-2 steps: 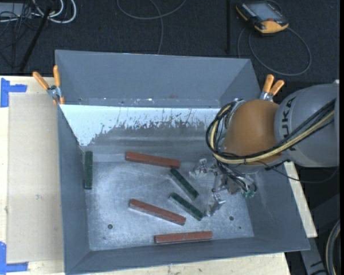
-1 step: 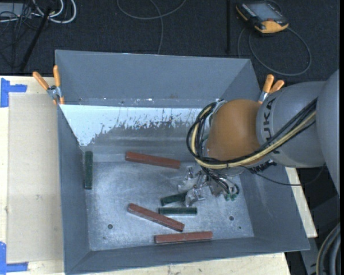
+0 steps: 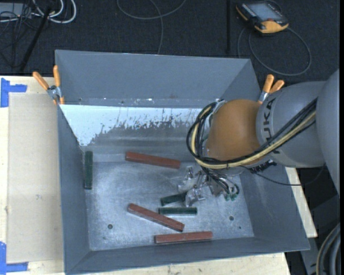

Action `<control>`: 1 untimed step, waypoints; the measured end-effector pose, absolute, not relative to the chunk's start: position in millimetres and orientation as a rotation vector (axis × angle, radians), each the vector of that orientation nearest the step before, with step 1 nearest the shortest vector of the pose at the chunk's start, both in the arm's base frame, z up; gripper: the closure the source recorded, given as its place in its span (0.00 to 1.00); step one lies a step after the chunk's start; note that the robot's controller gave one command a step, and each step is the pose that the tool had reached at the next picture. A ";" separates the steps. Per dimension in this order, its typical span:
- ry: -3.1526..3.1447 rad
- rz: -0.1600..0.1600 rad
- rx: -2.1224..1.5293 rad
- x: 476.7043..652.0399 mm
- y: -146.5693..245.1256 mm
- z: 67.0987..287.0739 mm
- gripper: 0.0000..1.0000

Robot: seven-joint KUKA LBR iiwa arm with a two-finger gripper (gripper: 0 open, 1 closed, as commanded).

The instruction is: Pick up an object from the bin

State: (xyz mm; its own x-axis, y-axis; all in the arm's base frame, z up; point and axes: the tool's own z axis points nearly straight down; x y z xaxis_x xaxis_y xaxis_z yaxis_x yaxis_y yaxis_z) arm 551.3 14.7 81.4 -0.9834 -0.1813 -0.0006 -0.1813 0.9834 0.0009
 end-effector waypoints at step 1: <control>3.129 0.001 -0.285 550.8 14.7 82.2 1.00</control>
Offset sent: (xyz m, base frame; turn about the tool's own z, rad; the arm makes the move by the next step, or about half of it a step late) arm -0.0259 0.0487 -0.0033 -0.2861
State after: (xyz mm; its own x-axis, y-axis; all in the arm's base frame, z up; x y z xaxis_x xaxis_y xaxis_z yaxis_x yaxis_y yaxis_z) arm 550.8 14.7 82.2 -0.9835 -0.1807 0.0007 -0.1807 0.9835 0.0010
